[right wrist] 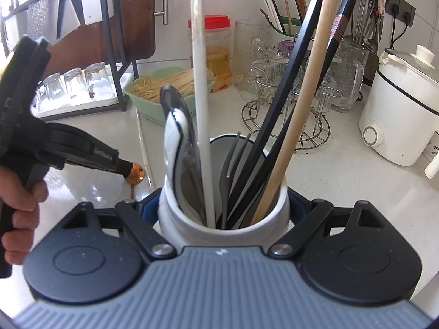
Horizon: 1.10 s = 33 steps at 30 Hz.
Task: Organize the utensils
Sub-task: 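Close the left gripper on the copper spoon handle, then lift the copper spoon with the left gripper above the mug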
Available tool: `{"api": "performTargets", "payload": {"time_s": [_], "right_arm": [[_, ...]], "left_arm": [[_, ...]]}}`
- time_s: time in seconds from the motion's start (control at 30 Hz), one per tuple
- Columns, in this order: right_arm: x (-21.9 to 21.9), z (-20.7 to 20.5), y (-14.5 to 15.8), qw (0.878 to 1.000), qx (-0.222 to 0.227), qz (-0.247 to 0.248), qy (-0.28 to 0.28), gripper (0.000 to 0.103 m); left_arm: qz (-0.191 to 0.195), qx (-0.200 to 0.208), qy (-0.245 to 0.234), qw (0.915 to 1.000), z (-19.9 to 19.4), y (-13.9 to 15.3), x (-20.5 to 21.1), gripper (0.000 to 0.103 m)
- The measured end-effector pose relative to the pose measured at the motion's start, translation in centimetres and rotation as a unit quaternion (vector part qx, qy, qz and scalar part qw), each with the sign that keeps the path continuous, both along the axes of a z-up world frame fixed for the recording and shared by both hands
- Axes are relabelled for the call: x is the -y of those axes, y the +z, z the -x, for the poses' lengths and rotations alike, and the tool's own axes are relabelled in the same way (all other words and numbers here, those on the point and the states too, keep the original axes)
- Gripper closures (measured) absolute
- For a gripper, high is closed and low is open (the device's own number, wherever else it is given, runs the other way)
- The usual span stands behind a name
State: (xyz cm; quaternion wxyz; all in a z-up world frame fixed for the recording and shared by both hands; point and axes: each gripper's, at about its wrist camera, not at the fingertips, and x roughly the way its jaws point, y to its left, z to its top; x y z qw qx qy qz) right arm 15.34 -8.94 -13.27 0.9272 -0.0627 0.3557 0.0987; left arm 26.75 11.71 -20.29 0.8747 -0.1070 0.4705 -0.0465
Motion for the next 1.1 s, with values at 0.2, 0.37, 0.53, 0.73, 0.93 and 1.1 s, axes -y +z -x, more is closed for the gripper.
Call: {"api": "performTargets", "payload": {"time_s": [0.2,0.37,0.53,0.73,0.93,1.1], "right_arm": [[0.0,0.1,0.0,1.0,0.006,-0.001,-0.003,0.013],[-0.1,0.2,0.0,1.0,0.009,0.0,-0.006,0.013],[-0.1,0.3,0.0,1.0,0.012,-0.001,-0.01,0.013],[-0.2,0.5,-0.1,1.0,0.018,0.0,-0.011,0.012],[-0.3,0.7,-0.2,1.0,0.023,-0.001,-0.015,0.012],[-0.3,0.9,-0.3,0.999,0.029,-0.002,-0.018,0.012]], "left_arm": [[0.015,0.013,-0.006,0.9998,1.4,1.7,-0.1,0.103],[0.026,0.031,-0.009,0.9991,2.9,3.8,-0.3,0.103],[0.027,0.058,-0.013,0.9979,4.3,6.5,-0.5,0.103],[0.041,0.089,-0.011,0.9951,5.5,9.7,-1.0,0.103],[0.057,0.134,-0.016,0.9891,6.3,13.8,-1.2,0.103],[0.058,0.175,-0.025,0.9825,6.6,17.2,-0.8,0.103]]}}
